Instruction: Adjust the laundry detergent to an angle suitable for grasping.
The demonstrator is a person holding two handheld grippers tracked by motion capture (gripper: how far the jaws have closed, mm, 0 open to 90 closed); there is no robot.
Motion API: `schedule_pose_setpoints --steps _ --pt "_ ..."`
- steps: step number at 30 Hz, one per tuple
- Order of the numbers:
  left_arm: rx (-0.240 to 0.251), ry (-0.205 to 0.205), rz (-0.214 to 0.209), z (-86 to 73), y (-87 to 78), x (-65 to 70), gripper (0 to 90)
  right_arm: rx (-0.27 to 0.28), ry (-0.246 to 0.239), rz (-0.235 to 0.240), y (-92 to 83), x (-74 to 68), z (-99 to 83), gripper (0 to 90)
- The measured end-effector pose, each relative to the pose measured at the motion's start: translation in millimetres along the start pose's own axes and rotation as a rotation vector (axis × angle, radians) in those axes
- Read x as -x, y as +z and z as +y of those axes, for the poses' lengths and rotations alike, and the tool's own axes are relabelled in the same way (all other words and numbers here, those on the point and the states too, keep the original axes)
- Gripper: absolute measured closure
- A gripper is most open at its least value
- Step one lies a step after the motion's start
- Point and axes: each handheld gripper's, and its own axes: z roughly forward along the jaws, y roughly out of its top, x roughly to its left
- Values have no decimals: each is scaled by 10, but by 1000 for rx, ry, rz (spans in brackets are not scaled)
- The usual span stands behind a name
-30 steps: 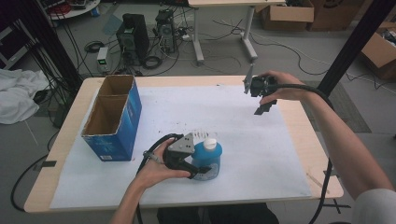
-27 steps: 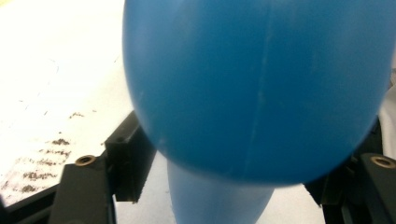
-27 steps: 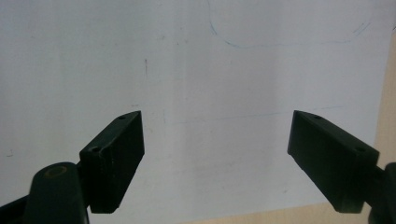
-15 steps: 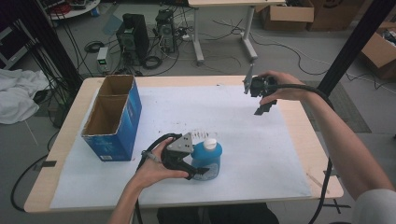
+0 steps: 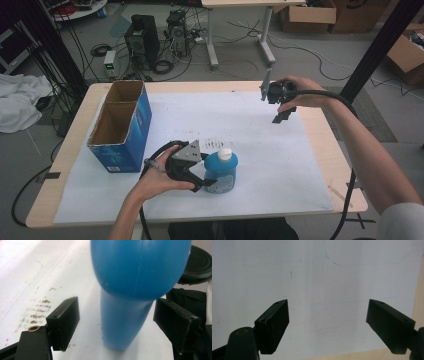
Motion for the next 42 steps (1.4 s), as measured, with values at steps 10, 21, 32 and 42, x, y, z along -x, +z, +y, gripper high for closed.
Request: schedule_pose_setpoints --steps 10,21,32,42 --pt "-99 10 28 -38 -238 -43 192 -4 -6 -4 -14 -13 28 184" --pt "-312 46 -5 -144 -600 -125 163 -14 -18 3 7 -29 66 183" --pt "-521 95 -6 -154 -765 -170 165 -27 -29 3 22 -51 92 182" --pt "-675 99 0 -199 -761 -211 167 -42 -56 0 5 -54 133 183"
